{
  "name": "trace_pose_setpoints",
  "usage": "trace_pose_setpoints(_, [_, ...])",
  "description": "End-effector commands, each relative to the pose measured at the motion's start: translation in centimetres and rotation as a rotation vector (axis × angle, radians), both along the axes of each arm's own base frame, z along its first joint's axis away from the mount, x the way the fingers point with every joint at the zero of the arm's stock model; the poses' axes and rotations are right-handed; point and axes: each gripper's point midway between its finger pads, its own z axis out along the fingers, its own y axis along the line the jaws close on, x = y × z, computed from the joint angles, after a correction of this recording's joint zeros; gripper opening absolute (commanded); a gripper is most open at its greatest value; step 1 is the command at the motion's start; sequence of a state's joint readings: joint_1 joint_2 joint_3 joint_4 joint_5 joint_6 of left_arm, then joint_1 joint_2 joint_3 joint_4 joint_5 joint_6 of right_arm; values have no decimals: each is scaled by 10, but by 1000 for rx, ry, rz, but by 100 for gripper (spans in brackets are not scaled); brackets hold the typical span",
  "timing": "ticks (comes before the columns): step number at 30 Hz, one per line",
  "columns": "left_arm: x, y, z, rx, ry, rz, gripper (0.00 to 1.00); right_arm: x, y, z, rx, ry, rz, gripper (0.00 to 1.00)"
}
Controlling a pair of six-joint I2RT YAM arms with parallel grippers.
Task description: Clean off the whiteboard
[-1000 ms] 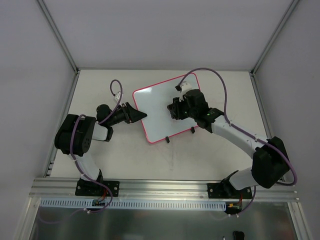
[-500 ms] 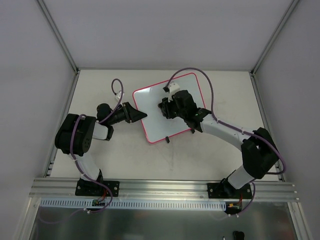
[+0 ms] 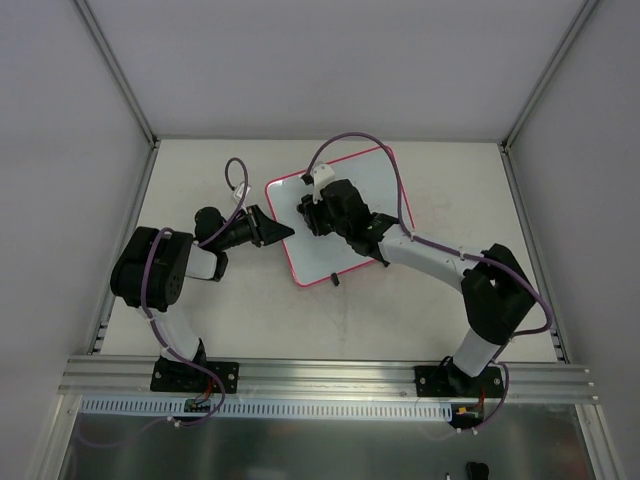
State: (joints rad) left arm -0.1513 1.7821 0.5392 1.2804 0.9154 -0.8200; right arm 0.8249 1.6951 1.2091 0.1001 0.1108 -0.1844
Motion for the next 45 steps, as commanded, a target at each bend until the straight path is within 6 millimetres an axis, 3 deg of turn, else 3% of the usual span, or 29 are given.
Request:
trace_pose_setpoints(1, [2, -6, 63, -51, -422, -43, 28, 15, 7, 22, 6, -78, -39, 0])
trace_pose_setpoints(4, [2, -6, 63, -51, -424, -46, 27, 15, 8, 21, -2, -82, -46, 0])
trace_pose_setpoints(7, [1, -6, 61, -48, -422, -52, 19, 16, 8, 18, -16, -87, -59, 0])
trace_pose_setpoints(11, [2, -7, 59, -50, -412, -63, 0, 17, 9, 13, -25, -82, -63, 0])
trace_pose_setpoints(18, [2, -8, 60, -50, -414, -77, 0, 18, 11, 4, -40, -72, -65, 0])
trace_pose_setpoints(29, [-1, -9, 57, -41, -424, -94, 0, 28, -2, -7, -126, -71, -132, 0])
trace_pose_setpoints(35, [-3, -9, 57, -38, -431, -97, 0, 39, -18, -4, -117, -50, -162, 0])
trace_pose_setpoints(42, [-5, -10, 56, -34, -436, -102, 0, 65, -55, -6, -49, 23, -211, 0])
trace_pose_setpoints(45, [-5, -10, 56, -32, -440, -102, 0, 83, -80, -5, -24, 40, -262, 0])
